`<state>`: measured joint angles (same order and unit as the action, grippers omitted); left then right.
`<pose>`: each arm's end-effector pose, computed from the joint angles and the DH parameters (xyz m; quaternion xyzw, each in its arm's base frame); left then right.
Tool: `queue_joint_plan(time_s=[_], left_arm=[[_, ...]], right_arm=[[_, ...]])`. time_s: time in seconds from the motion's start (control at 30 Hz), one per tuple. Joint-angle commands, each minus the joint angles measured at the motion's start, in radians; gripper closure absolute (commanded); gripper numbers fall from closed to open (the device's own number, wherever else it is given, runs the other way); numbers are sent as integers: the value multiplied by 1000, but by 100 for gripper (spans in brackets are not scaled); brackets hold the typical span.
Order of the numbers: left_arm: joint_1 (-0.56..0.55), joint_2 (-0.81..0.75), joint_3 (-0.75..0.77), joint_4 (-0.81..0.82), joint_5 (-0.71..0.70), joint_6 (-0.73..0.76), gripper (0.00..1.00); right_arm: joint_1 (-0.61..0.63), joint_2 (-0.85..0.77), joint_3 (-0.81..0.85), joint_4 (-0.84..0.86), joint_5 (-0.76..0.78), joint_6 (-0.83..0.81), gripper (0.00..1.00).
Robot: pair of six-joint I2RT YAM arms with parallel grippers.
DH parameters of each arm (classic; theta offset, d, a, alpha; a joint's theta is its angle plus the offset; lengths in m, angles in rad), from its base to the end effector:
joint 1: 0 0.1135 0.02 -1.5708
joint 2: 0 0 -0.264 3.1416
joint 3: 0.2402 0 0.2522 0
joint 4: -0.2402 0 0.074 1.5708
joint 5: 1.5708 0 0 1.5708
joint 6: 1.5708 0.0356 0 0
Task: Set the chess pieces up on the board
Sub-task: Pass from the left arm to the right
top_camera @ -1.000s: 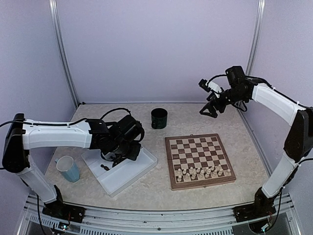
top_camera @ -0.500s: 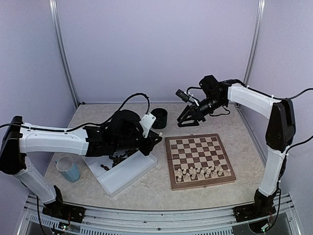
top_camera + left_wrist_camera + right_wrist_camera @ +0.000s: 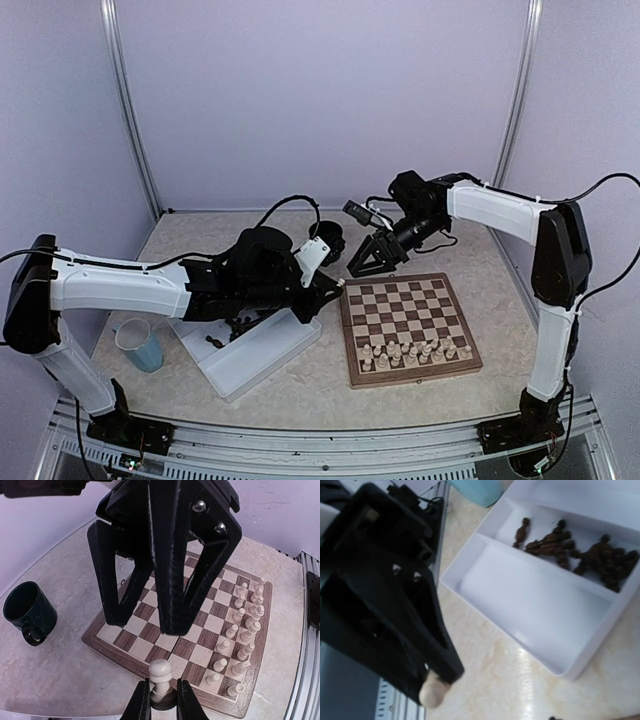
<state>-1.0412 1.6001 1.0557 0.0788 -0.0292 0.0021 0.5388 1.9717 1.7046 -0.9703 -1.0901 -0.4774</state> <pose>0.1859 -0.3156 0.2526 0.4175 0.7417 -0.2498 0.4618 0.3312 0.2348 0.2643 -0.4854 0.6949 0.5154 0.1261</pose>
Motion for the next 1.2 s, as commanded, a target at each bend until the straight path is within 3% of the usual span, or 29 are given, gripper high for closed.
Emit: queue_joint_plan(time_s=[0.0, 0.43, 0.63, 0.73, 0.8, 0.87, 1.17], left_arm=[[-3, 10, 37, 26, 23, 14, 100], [-4, 35, 55, 19, 23, 13, 100], [-3, 43, 60, 21, -13, 4, 100], [-3, 51, 69, 17, -81, -17, 99], [-2, 60, 84, -1, -138, -49, 79], [-2, 71, 95, -27, -156, -50, 70], [1, 7, 21, 5, -186, -23, 61]], right_arm=[[32, 25, 20, -29, -60, 2, 44], [76, 52, 32, -36, -90, 0, 64], [79, 52, 38, -45, -80, -7, 88], [79, 44, 38, -46, -60, -10, 94], [77, 30, 36, -47, -26, -16, 96], [65, 10, 27, -51, 11, -28, 97], [-127, -128, -129, -61, 255, -81, 97]])
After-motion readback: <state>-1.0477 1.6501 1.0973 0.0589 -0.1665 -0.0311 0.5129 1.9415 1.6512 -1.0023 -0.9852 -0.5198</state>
